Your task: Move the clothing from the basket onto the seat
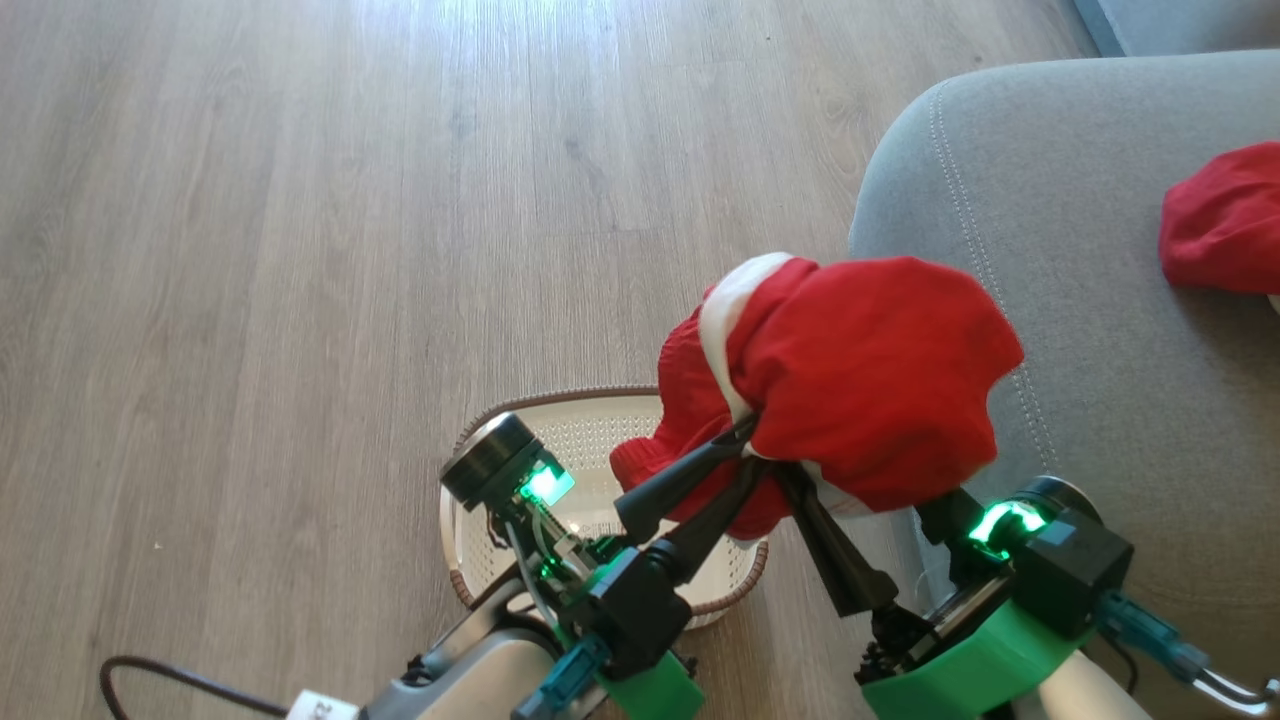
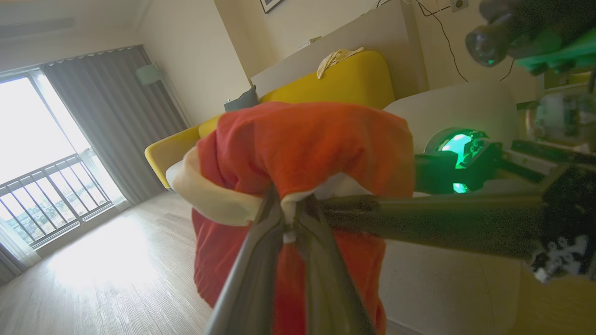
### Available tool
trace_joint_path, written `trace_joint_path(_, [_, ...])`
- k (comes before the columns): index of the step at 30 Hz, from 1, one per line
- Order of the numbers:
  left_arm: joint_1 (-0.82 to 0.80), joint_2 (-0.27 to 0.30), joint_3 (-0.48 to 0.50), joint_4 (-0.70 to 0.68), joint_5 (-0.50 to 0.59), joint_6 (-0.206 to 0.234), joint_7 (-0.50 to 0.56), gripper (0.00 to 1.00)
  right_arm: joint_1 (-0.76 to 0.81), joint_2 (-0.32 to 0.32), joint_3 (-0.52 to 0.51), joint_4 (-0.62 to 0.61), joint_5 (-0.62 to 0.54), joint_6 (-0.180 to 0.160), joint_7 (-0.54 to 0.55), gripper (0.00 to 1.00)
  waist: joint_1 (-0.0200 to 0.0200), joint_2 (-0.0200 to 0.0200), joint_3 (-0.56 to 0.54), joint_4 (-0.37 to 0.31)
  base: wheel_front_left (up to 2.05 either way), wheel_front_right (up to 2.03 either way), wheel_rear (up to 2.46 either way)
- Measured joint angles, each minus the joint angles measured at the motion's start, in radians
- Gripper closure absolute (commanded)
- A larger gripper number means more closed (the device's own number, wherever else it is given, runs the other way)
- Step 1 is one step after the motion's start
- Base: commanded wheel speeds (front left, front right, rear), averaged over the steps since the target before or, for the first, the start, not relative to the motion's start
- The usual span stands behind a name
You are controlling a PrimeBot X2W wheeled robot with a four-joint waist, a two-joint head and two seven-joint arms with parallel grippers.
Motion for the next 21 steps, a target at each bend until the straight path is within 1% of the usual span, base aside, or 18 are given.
trace_joint_path(5, [-0.005,0.001,-0.021,0.0,-0.006,0.017,0.0,1.0,0.0,0.008,0.012,0.007,-0.005,0.0,0.0,0.0,0.0,0.0,-0.003,0.004,0.0,0.0,0.0])
trace_joint_path(10, [-0.012,0.001,-0.044,-0.003,-0.016,0.019,0.0,1.0,-0.003,0.01,0.017,0.008,-0.014,0.0,0.0,0.0,0.0,0.0,-0.005,0.008,0.0,0.0,0.0])
trace_joint_path(11, [-0.015,0.001,-0.048,-0.003,-0.016,0.021,0.0,1.0,-0.003,0.01,0.018,0.008,-0.014,0.0,0.0,0.12,0.0,0.0,-0.006,0.009,0.0,0.0,0.0])
trace_joint_path(12, [-0.018,0.001,-0.052,-0.003,-0.016,0.021,0.0,1.0,-0.003,0.01,0.02,0.008,-0.014,0.0,0.0,0.76,0.0,0.0,-0.007,0.009,0.0,0.0,0.0])
trace_joint_path(13, [-0.02,0.001,-0.056,-0.003,-0.016,0.022,0.0,1.0,-0.004,0.011,0.021,0.008,-0.014,0.0,0.0,1.0,0.0,0.0,-0.007,0.01,0.0,0.0,0.0])
trace_joint_path(21, [-0.02,0.001,-0.064,-0.003,-0.026,0.035,0.0,1.0,-0.004,0.016,0.021,0.008,-0.014,0.0,0.0,1.0,0.0,0.0,-0.01,0.01,0.0,0.0,0.0])
